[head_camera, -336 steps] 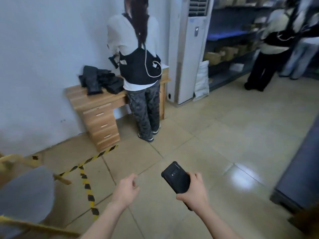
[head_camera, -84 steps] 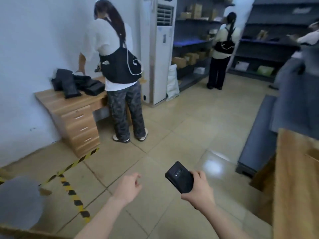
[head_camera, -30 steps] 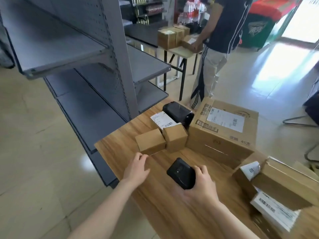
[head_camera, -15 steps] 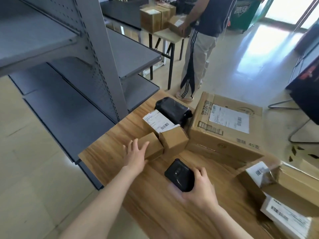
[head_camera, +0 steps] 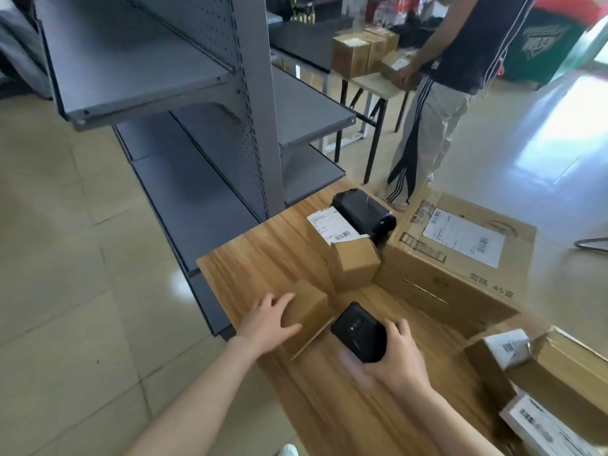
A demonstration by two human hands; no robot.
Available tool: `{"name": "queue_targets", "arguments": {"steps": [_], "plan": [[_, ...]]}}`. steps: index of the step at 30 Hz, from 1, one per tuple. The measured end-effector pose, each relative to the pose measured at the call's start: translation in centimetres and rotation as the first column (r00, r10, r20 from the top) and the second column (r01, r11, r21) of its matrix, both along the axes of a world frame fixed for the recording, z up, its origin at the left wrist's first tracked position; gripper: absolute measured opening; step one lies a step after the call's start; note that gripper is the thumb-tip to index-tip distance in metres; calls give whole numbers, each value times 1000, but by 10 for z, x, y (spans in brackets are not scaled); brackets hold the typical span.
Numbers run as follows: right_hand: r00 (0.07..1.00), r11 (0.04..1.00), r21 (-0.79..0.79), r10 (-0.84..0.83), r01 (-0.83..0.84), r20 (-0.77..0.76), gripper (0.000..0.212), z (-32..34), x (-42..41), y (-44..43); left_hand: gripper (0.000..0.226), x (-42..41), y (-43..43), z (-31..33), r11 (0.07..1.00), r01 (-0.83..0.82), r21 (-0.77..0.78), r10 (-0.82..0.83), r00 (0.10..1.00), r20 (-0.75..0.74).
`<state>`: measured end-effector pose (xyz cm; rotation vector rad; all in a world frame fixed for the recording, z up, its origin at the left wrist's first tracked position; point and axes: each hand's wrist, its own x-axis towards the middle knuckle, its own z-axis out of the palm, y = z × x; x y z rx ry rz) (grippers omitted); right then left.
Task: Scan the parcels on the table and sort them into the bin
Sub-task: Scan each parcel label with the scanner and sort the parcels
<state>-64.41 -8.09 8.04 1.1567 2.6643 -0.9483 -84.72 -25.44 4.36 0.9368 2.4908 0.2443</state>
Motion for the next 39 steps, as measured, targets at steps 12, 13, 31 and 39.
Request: {"name": "queue_targets", "arguments": {"steps": [12,13,31,39], "plan": [[997,997,-6,76,-76,30,94,2,15,-13,61,27,-16,-2,990,-60,130,75,991,-114],[997,997,-1,73,-73,25,98,3,15,-14,70,30,-14,-5,996,-50,73,58,991,-117],[998,997,56,59,-61,31,105,7,11,-20,49,5,-16,4,969,-59,239,56,998,20],[996,997,21,75,-76,48,90,8,11,-27,98,18,-14,-14,987,-81,140,75,996,48]]}}
